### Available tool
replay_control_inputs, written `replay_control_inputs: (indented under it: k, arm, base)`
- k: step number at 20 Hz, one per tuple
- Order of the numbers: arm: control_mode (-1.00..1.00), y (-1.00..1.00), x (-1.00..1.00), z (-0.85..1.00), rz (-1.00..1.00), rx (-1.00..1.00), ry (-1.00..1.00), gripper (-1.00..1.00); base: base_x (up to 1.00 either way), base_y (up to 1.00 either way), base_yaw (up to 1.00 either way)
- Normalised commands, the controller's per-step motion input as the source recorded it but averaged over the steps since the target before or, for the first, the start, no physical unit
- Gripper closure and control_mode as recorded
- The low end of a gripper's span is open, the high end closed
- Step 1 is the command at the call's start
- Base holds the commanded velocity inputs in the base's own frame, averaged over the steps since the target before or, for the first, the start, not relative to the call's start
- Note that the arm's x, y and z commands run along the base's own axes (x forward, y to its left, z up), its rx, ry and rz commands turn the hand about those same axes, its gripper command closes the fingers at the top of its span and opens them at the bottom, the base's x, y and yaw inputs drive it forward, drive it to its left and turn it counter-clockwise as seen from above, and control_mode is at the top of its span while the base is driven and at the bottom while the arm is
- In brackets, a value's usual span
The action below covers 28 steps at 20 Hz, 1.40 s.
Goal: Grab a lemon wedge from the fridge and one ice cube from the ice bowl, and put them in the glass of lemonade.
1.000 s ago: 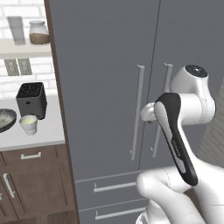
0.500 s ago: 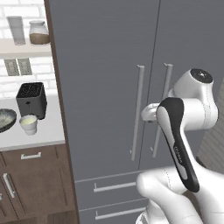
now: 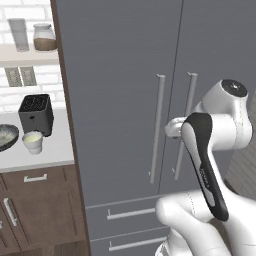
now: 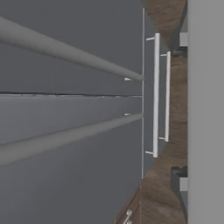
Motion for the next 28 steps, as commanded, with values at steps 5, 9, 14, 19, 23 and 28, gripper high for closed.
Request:
replay_control_inputs:
  k: [5, 9, 14, 19, 23, 28]
  arm:
    - [-1.00, -0.18, 0.00, 0.00, -0.01, 0.00, -0.01, -1.00]
    - [-1.00, -0.20, -0.09, 0.00, 0.00, 0.00, 0.00, -1.00]
    - [-1.00, -0.11, -0.13, 0.00, 0.00, 0.00, 0.00, -1.00]
    - [-1.00, -0.02, -0.05, 0.00, 0.00, 0.00, 0.00, -1.00]
    - [-1.00, -0.02, -0.07, 0.00, 0.00, 0.00, 0.00, -1.00]
    - [-1.00, -0.01, -0.29, 0.00, 0.00, 0.00, 0.00, -1.00]
  base:
    - [0.00, 0.00, 0.00]
    - [0.00, 0.00, 0.00]
    - [0.00, 0.00, 0.00]
    - [0.00, 0.00, 0.00]
    - [0.00, 0.00, 0.00]
    - [0.00, 0.00, 0.00]
